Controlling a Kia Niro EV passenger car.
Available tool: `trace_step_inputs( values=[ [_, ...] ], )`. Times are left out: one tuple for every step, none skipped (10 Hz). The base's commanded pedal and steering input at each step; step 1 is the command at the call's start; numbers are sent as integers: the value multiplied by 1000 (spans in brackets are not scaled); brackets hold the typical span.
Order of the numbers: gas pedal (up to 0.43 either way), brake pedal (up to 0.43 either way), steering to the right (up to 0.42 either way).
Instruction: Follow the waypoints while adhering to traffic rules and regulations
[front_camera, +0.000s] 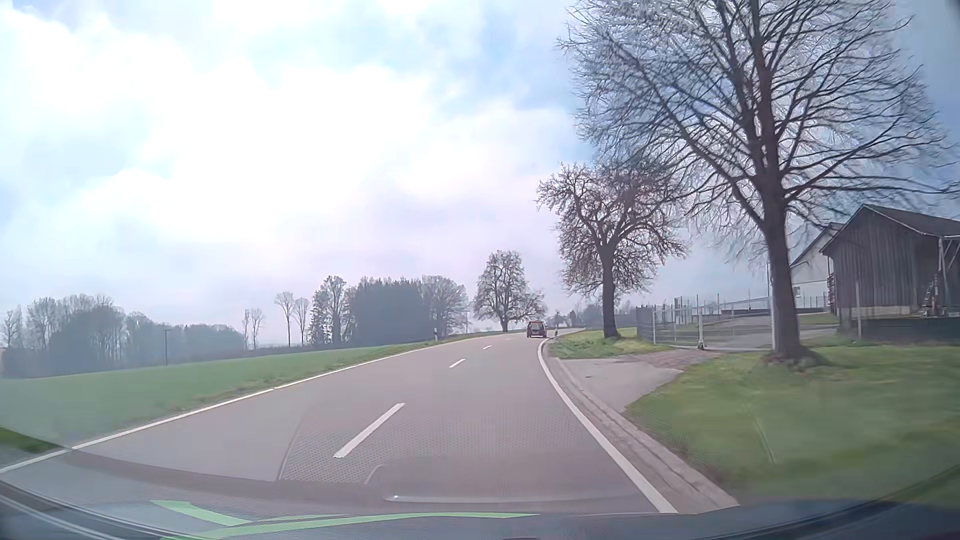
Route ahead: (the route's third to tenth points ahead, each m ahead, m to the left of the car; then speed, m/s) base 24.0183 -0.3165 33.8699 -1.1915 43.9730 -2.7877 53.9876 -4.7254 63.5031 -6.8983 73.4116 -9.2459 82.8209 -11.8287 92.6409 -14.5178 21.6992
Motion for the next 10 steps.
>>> trace_step_inputs(
  values=[
    [189, 0, 17],
    [189, 0, 17],
    [189, 0, 18],
    [189, 0, 19],
    [189, 0, 21],
    [189, 0, 22],
    [189, 0, 23],
    [189, 0, 23],
    [189, 0, 23],
    [189, 0, 23]
  ],
)
